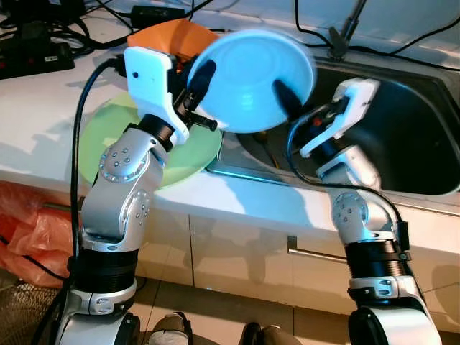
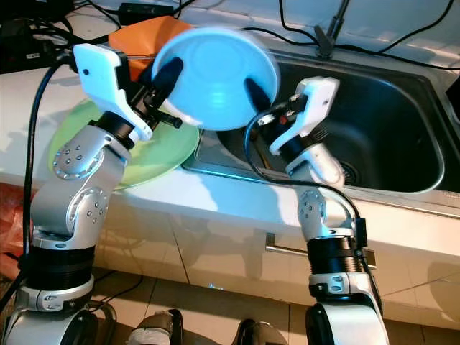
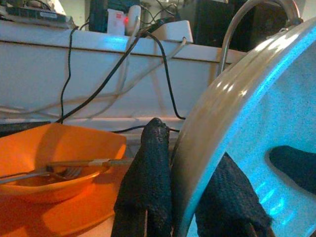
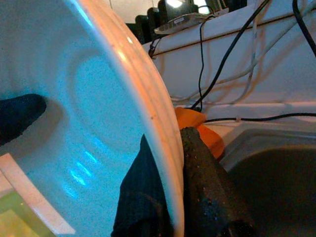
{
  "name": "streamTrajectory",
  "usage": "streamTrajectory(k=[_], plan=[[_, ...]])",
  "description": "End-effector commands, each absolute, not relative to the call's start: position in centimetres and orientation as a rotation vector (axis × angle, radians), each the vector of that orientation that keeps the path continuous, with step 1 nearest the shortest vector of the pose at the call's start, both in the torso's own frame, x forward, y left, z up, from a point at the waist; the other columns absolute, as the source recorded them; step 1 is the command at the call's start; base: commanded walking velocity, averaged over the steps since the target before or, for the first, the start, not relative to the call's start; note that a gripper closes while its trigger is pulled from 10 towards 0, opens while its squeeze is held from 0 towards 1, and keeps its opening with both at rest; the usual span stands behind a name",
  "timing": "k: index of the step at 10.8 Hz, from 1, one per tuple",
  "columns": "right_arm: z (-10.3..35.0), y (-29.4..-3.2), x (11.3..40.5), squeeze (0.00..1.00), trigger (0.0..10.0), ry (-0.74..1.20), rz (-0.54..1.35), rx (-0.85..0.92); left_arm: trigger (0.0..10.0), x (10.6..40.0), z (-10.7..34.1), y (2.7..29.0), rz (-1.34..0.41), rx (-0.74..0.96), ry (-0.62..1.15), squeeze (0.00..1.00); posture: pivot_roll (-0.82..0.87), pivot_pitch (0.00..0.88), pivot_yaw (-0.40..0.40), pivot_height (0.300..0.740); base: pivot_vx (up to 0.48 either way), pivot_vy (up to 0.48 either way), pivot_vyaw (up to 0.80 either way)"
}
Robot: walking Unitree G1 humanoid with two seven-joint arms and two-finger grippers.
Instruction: Kitchen organization
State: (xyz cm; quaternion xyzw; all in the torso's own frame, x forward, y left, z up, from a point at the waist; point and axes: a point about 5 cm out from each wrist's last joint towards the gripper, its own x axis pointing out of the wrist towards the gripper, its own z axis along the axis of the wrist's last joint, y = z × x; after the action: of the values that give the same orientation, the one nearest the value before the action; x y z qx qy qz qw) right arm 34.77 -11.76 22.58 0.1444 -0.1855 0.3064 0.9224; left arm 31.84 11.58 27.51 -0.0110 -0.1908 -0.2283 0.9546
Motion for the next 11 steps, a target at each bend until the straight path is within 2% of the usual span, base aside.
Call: streamTrajectory(k=[1,4,5,6,7,8,11], plan=[[22.6,-12.0,34.8,0.00,0.0,-0.383,0.615,0.295,10.0,31.3,28.4,11.1,-0.493,-0.012,-0.434,1.00,0.13,0.143,-0.059,0.740,0.000,0.000,0.00],[22.9,-12.9,35.2,0.00,0.0,-0.399,0.538,0.327,10.0,31.3,28.3,11.1,-0.497,-0.002,-0.430,1.00,0.13,0.144,-0.058,0.740,0.000,0.000,0.00],[23.3,-14.4,35.9,0.00,0.0,-0.421,0.408,0.375,10.0,31.3,28.3,11.1,-0.495,0.007,-0.431,1.00,0.13,0.143,-0.058,0.740,0.000,0.000,0.00],[23.5,-15.5,36.3,0.00,0.0,-0.434,0.326,0.395,10.0,31.3,28.2,11.0,-0.499,0.018,-0.430,0.12,0.13,0.143,-0.059,0.740,0.000,0.000,0.00],[23.6,-16.2,36.4,0.00,0.0,-0.441,0.274,0.398,10.0,31.2,28.2,11.0,-0.502,0.023,-0.429,0.00,0.13,0.142,-0.059,0.740,0.000,0.000,0.00],[23.7,-17.8,36.7,0.00,0.0,-0.450,0.162,0.395,10.0,31.2,28.1,10.9,-0.507,0.022,-0.428,0.00,0.13,0.142,-0.060,0.740,0.000,0.000,0.00],[23.2,-19.3,37.1,0.00,0.0,-0.434,0.030,0.318,10.0,31.2,28.1,11.0,-0.507,0.026,-0.425,0.00,0.13,0.142,-0.059,0.740,0.000,0.000,0.00]])
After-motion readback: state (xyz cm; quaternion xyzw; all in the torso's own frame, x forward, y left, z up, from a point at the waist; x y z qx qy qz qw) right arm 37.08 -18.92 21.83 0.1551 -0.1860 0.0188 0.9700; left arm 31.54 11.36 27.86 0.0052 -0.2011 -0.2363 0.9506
